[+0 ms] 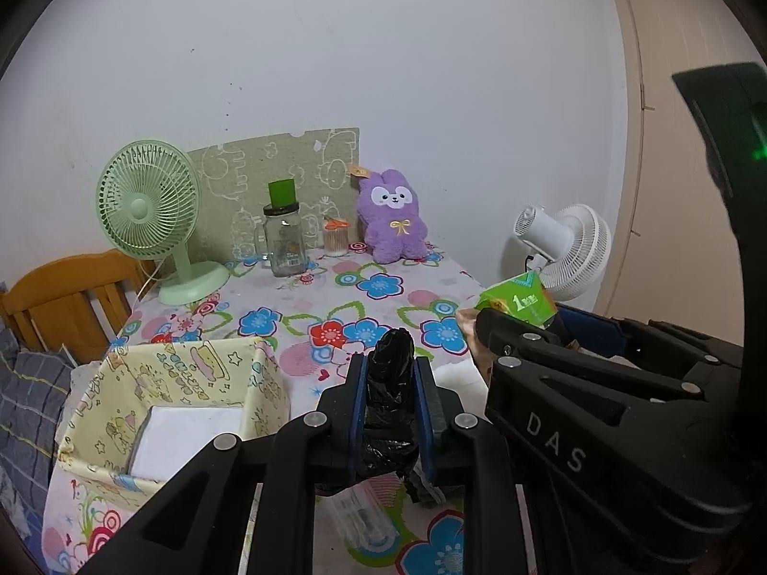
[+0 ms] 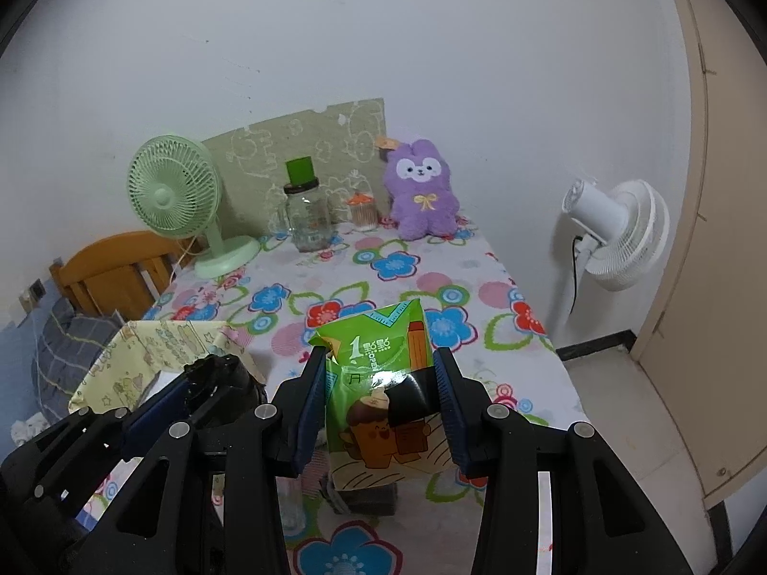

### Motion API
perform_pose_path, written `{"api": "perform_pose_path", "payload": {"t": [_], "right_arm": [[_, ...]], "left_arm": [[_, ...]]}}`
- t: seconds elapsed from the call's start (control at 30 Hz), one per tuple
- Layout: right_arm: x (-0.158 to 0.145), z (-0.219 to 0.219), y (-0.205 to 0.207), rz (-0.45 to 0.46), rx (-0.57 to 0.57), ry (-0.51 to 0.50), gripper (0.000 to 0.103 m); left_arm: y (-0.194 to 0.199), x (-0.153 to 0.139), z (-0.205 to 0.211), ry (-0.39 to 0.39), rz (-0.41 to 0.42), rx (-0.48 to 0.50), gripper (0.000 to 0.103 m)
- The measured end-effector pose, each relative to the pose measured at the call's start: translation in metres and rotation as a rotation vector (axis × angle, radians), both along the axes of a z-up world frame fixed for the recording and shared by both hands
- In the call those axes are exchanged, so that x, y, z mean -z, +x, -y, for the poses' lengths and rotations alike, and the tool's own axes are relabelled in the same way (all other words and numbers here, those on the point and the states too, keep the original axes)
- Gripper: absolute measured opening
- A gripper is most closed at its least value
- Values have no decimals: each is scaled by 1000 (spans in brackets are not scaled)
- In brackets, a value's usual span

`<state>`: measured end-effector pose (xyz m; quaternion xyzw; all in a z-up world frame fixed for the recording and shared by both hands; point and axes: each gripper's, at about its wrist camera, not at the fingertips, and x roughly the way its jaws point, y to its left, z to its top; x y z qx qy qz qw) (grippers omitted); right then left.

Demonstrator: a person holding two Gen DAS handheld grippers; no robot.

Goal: Organize soft objects
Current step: 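Lift and carry the black cloth and green tissue pack toward the paper box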

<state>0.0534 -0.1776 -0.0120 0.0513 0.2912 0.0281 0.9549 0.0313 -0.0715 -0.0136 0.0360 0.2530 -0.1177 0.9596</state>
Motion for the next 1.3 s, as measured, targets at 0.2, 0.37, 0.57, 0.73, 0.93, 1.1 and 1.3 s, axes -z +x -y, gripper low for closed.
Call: {"api": "perform_pose_path", "payload": {"t": [0.2, 0.37, 0.57, 0.73, 0.93, 1.1, 1.3], "right_arm": [[-14, -6, 1, 15, -12, -5, 47], [-23, -15, 6, 19, -31, -6, 47], [-30, -30, 16, 17, -63, -3, 47], [-33, -45, 25, 12, -98, -1, 47], [-30, -63, 37, -10, -139, 17, 47], [-29, -83, 44, -12, -180, 9, 47], [-26, -101, 51, -17, -218, 13, 47]], "left_arm": [[5, -12, -6, -4, 8, 6, 17], [11, -19, -15, -1, 13, -5, 17], [18, -25, -29, 13, 17, -23, 17], [23, -27, -40, 40, 26, -44, 17], [33, -26, -57, 65, 19, -64, 17], [40, -23, -73, 75, 13, -89, 17], [48, -21, -90, 75, 1, -111, 17]]}}
